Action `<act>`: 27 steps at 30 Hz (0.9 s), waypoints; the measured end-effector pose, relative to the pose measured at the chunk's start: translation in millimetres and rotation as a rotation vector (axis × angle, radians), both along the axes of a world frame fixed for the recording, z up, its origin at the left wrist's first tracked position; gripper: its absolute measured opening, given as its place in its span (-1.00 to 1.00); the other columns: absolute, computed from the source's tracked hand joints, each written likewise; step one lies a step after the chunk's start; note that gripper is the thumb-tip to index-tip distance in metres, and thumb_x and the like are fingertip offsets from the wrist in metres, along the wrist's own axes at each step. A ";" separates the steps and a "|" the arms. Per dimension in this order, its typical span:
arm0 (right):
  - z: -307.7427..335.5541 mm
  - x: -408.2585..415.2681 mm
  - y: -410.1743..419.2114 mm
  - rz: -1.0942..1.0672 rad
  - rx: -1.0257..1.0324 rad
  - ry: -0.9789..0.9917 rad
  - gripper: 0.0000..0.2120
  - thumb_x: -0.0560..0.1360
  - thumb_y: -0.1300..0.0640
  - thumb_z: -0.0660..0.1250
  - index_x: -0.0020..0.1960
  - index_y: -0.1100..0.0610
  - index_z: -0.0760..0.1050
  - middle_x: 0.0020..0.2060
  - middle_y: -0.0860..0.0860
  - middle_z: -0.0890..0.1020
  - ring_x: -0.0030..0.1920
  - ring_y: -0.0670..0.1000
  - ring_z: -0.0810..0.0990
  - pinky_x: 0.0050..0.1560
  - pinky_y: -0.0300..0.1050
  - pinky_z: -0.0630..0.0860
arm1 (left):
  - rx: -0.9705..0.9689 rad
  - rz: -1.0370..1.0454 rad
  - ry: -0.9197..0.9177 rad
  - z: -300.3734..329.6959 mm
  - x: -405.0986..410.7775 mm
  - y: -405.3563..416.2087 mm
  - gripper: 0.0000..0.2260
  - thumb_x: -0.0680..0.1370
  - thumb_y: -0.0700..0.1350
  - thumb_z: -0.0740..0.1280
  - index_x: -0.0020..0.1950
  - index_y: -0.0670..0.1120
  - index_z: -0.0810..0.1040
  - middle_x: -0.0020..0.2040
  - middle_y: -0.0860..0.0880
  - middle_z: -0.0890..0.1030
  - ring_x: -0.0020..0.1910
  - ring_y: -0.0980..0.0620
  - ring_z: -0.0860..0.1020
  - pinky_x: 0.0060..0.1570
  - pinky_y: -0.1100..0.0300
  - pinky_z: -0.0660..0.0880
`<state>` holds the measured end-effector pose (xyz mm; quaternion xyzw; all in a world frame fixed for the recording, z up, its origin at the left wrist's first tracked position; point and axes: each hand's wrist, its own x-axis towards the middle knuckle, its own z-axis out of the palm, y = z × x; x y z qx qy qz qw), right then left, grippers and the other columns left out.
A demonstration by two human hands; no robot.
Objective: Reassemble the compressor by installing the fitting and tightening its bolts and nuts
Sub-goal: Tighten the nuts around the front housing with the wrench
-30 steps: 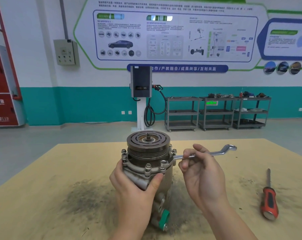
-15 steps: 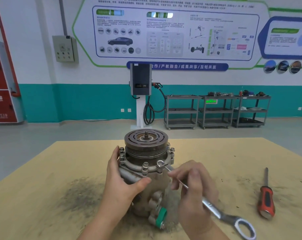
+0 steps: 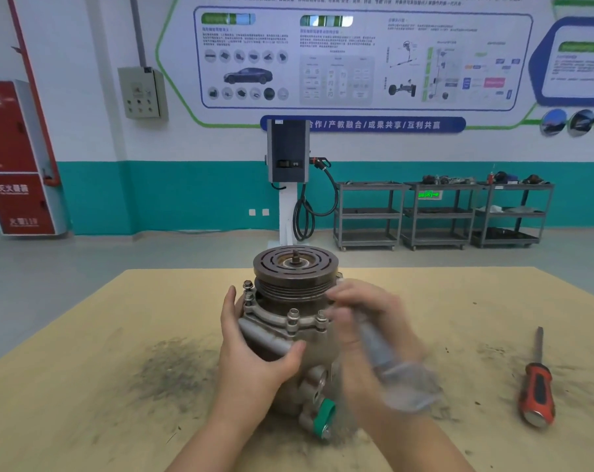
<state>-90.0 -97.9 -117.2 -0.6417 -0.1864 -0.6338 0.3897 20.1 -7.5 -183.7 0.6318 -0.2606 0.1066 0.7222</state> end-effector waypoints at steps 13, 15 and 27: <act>9.5 8.1 -47.0 0.850 0.953 0.371 -0.85 0.56 0.35 0.04 -0.03 0.16 0.33 -0.37 0.11 0.56 -0.45 -0.01 0.45 -0.31 -0.19 0.45 | 0.019 -0.008 -0.059 2.3 -4.8 3.7 -0.14 0.15 0.09 0.58 0.35 0.44 0.27 0.26 0.34 0.49 0.31 0.16 0.49 0.31 -0.06 0.46; 9.5 8.3 -49.9 0.886 0.941 0.408 -0.85 0.56 0.35 0.07 -0.04 0.16 0.35 -0.36 0.11 0.59 -0.44 -0.02 0.48 -0.30 -0.21 0.50 | 0.026 0.003 -0.068 2.8 -9.9 2.1 -0.13 0.15 0.13 0.57 0.35 0.47 0.22 0.25 0.40 0.46 0.30 0.19 0.49 0.30 -0.01 0.46; 12.5 9.2 -55.5 0.855 1.031 0.518 -0.87 0.53 0.38 0.09 -0.03 0.22 0.36 -0.39 0.10 0.56 -0.46 -0.01 0.46 -0.39 -0.21 0.49 | 0.090 0.027 -0.115 8.4 -19.2 1.5 -0.12 0.19 0.22 0.50 0.29 0.59 0.00 0.34 0.38 0.32 0.36 0.28 0.37 0.33 0.21 0.33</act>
